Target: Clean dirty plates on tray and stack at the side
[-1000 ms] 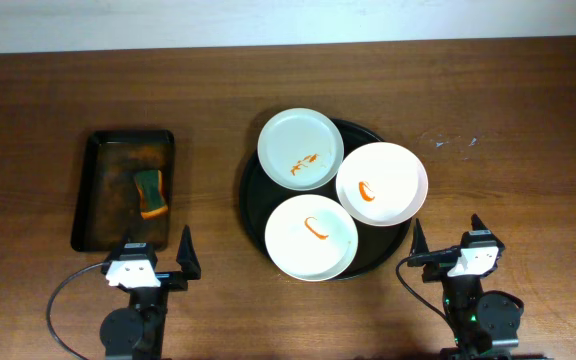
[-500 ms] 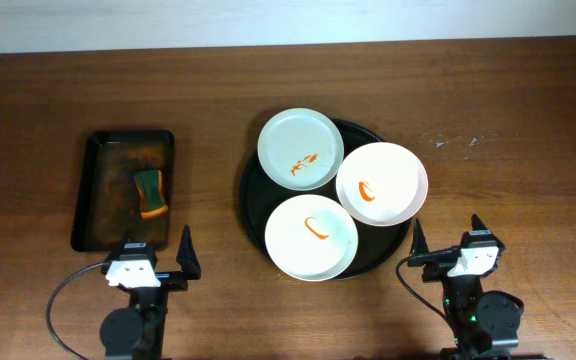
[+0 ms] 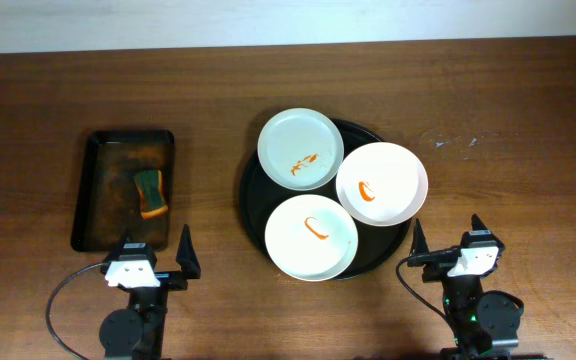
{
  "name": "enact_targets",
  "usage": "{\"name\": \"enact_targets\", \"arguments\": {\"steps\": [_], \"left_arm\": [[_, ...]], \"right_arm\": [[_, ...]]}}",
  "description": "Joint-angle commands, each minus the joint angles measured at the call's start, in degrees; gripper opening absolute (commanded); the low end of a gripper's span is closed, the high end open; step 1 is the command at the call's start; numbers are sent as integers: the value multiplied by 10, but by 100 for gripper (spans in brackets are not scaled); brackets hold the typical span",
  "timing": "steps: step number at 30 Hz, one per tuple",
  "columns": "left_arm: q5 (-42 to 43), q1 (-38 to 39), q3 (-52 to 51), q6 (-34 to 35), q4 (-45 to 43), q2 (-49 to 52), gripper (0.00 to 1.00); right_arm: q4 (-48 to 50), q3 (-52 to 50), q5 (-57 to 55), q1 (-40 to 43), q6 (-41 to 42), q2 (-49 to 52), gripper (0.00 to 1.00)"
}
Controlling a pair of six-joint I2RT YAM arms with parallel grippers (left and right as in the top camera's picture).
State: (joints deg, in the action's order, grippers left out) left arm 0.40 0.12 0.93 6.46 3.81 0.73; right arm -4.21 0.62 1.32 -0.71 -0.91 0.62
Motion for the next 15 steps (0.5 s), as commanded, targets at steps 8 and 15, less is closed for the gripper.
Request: {"name": "enact_targets", "arguments": {"steps": [8, 15], "left_arm": [[-13, -3, 147, -35, 88, 177, 99], [-13, -3, 469, -35, 358, 522, 99]], "right_arm": [[-117, 138, -18, 3, 61, 140, 99], [-317, 419, 15, 3, 94, 461, 99]]}}
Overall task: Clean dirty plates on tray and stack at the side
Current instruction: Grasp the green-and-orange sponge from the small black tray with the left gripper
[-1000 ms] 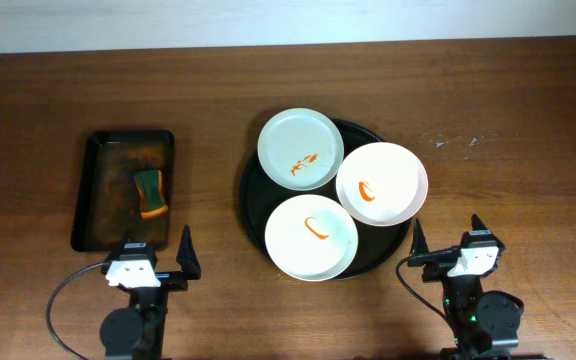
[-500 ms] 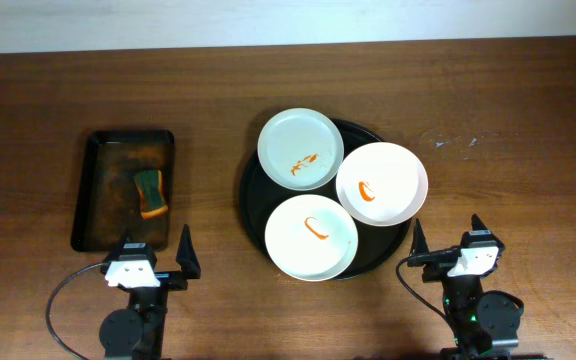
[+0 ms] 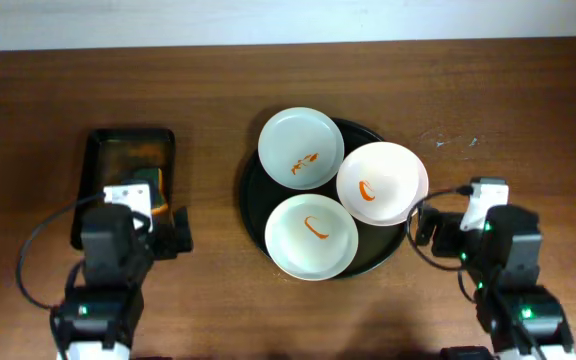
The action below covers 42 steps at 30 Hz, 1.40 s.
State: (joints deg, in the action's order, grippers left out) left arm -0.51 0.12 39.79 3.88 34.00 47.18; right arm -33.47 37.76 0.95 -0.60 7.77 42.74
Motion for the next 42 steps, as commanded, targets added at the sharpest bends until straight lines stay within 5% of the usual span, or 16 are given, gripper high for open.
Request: {"name": "enact_targets", "arguments": {"steps": [1, 7, 12, 19, 22, 23, 24, 30, 31, 34, 42], "left_arm": [[-3, -3, 99, -9, 65, 71, 99], [7, -12, 127, -9, 30, 116, 99], [7, -91, 271, -34, 17, 351, 99], [7, -101, 271, -35, -25, 559, 98], [5, -101, 271, -35, -23, 588, 76], [6, -101, 271, -35, -23, 590, 55], [6, -101, 271, -35, -20, 590, 46], [7, -100, 265, -35, 8, 609, 44], [7, -100, 265, -35, 10, 609, 39], [7, -101, 267, -35, 12, 608, 1], [46, -100, 308, -50, 60, 452, 1]], "right_arm": [[-35, 60, 46, 2, 7, 52, 99], [-41, 68, 72, 3, 7, 68, 99], [-42, 68, 72, 3, 7, 68, 99], [-43, 68, 73, 2, 7, 68, 99], [-43, 68, 73, 2, 7, 68, 99], [-43, 68, 73, 2, 7, 68, 99], [-43, 68, 73, 2, 7, 68, 98], [-43, 68, 73, 2, 7, 68, 99], [-43, 68, 73, 2, 7, 68, 99], [-43, 68, 73, 3, 7, 68, 99], [-43, 68, 72, 2, 7, 68, 99]]}}
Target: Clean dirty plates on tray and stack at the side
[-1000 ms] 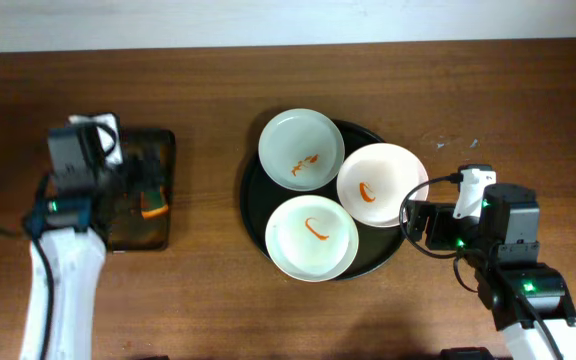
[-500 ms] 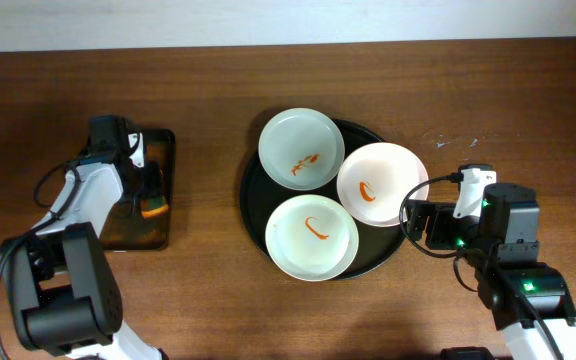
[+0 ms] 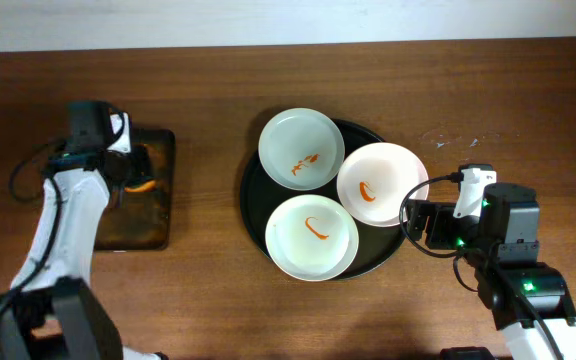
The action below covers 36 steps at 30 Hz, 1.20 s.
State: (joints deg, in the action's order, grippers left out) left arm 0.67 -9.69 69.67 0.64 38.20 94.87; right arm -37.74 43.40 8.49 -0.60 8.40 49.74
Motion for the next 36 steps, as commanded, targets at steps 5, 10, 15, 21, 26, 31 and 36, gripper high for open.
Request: {"name": "enact_targets", "arguments": {"steps": [5, 10, 15, 21, 26, 31, 36], "left_arm": [[45, -2, 9, -31, 30, -27, 1], [246, 43, 9, -84, 16, -27, 1], [259, 236, 9, -89, -48, -27, 1], [249, 387, 9, -63, -84, 15, 1], [248, 445, 9, -42, -95, 74, 1], [248, 468, 9, -25, -96, 102, 1], [213, 468, 9, 66, -86, 103, 1]], "right_arm": [[-5, 12, -3, 2, 1, -1, 99], [-42, 11, 56, 2, 29, 11, 99], [-65, 11, 214, 2, 29, 156, 78], [-32, 11, 250, -53, 46, 325, 53], [5, 11, 221, -77, 87, 371, 41], [16, 10, 224, -77, 103, 401, 36], [22, 10, 226, -78, 121, 401, 37]]}}
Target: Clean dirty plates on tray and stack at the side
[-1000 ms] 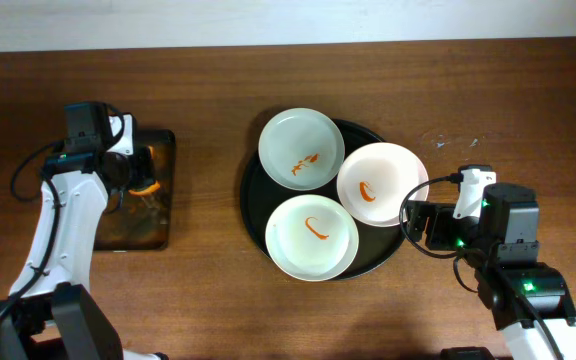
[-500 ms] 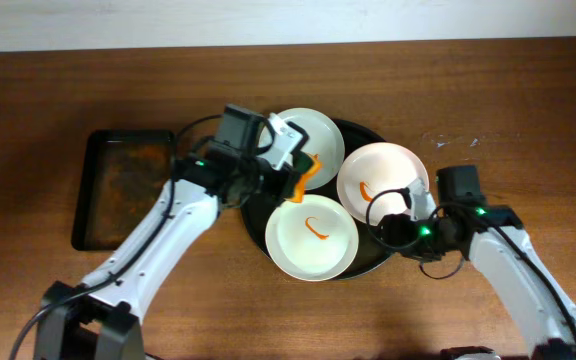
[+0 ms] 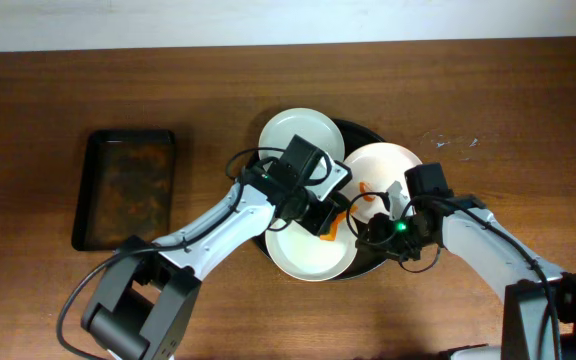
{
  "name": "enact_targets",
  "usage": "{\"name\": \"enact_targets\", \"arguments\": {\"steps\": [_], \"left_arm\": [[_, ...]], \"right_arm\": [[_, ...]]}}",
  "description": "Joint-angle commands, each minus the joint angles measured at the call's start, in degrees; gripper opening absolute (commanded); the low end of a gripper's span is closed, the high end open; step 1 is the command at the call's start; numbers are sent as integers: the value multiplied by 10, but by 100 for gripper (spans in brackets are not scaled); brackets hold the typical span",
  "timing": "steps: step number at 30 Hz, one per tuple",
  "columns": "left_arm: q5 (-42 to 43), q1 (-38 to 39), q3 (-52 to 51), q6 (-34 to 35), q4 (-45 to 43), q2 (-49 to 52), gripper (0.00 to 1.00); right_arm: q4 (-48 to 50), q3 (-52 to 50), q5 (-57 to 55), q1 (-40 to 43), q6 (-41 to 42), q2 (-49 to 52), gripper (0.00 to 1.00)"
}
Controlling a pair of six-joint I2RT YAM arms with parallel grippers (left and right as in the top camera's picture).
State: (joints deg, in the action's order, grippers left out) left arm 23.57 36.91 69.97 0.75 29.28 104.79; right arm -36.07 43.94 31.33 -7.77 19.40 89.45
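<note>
Three white plates lie on the round black tray point(image 3: 356, 131): a far plate point(image 3: 290, 130), a right plate point(image 3: 396, 162) with an orange smear, and a near plate point(image 3: 303, 255). My left gripper point(image 3: 324, 224) reaches in from the left and hangs over the near plate's far edge, shut on the sponge point(image 3: 330, 230), of which only an orange bit shows. My right gripper point(image 3: 372, 228) is at the near-left rim of the right plate; its jaws are hidden under the wrist. The smears on the far and near plates are covered by the left arm.
A dark rectangular tray point(image 3: 128, 190) sits at the left of the table with nothing in it. The left arm's cables loop over the far plate. Bare wood surrounds both trays.
The left arm has moved from the rectangular tray to the round tray, and the sponge is gone from the rectangular tray. The right gripper has shifted from the right plate's outer rim to its near-left rim.
Both arms were parked at the front edge with the sponge lying in the rectangular tray. Then the left arm was over that tray and the right gripper beside the right plate. Now the left gripper holds the sponge over the near plate.
</note>
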Motion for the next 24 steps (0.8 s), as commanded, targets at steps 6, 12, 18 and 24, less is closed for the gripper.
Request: {"name": "enact_targets", "arguments": {"steps": [6, 12, 18, 24], "left_arm": [[-21, 6, 3, 145, 14, 10, 1], [-22, 35, 3, 166, 12, 64, 1], [-132, 33, 4, 165, 14, 90, 1], [-220, -12, 5, 163, 51, 88, 1]], "right_arm": [[30, 5, -45, -68, 57, 7, 36], [24, 3, -63, -68, 66, 10, 11], [19, 3, -66, -68, 66, 10, 4], [-1, 3, -83, -68, 66, 10, 4]]}}
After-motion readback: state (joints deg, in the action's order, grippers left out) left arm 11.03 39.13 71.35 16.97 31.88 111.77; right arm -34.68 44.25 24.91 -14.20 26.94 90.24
